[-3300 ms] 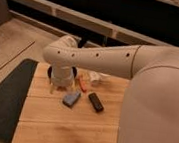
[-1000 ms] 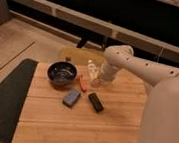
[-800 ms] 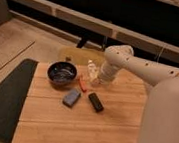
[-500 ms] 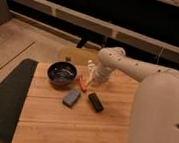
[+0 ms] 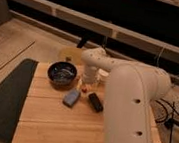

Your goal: Drag the pepper across the table

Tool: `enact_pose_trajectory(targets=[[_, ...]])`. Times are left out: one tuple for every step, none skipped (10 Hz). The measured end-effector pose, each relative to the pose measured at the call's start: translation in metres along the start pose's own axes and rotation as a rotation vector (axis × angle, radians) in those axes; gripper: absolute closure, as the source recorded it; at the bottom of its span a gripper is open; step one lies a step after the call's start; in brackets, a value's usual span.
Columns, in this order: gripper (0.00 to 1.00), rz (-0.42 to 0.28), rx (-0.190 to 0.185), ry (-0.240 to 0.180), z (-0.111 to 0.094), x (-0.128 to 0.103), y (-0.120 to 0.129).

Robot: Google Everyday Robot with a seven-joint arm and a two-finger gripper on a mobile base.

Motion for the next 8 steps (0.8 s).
enact_pose_trajectory(targets=[[0.35, -0.029, 0.009, 0.013, 0.003, -0.008, 0.003], [0.35, -0.045, 0.01, 0.02, 0.006, -0.015, 0.005], [0.35, -0.055, 0.009, 0.025, 0.008, -0.021, 0.006], [0.36, -0.061, 0.009, 0.029, 0.01, -0.026, 0.005], [0.43, -0.061, 0.002, 0.031, 0.013, -0.03, 0.005], [0.53, -0.059, -0.005, 0.024, 0.013, -0.035, 0.004], [0.63, -0.054, -0.012, 0.018, 0.014, -0.038, 0.002], [0.75, -0.047, -0.021, 0.009, 0.015, -0.041, 0.0]])
